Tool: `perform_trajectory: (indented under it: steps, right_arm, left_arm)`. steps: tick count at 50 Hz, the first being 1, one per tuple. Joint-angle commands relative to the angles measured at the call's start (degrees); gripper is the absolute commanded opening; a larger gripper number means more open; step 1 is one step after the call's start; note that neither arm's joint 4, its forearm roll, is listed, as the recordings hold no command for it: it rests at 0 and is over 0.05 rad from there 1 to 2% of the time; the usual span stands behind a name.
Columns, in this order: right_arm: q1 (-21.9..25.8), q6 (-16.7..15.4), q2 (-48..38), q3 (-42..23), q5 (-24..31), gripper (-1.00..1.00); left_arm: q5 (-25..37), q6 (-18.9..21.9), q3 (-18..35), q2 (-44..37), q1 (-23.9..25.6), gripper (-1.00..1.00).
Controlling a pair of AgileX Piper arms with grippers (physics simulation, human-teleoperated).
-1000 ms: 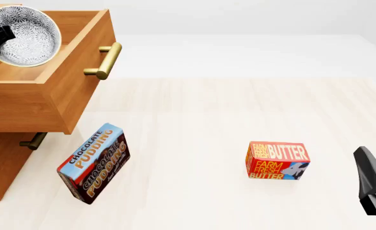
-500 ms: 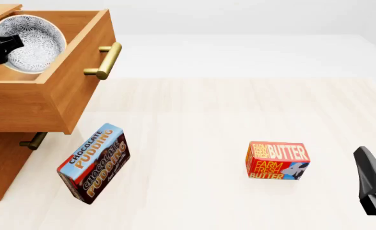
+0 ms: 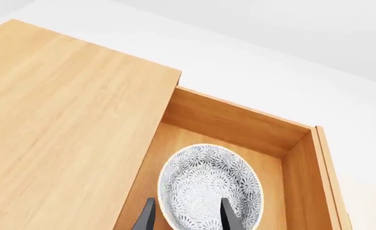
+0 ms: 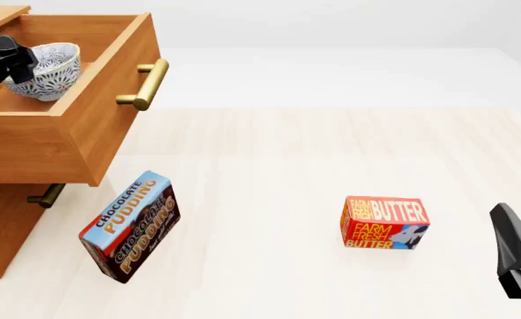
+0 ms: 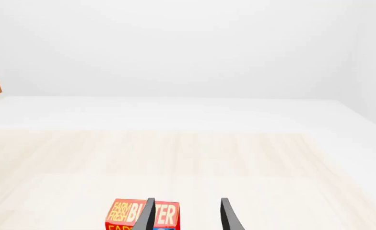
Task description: Put the bowl in the top drawer of the cabinet.
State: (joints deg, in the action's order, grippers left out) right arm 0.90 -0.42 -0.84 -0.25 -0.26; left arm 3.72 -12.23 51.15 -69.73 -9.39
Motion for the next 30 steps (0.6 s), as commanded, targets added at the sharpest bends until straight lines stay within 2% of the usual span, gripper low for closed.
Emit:
perform_trajectory:
  steps: [1,30]
  right_arm:
    - [0.0,0.0,0.0,0.0,0.0,1.0]
    - [0.0,0.0,0.0,0.0,0.0,1.0]
  left_arm:
    - [0.3,0.1,0.0,0.3,-1.0,1.0]
    - [2.5,0.6,0.5,8.2,0.6,1.0]
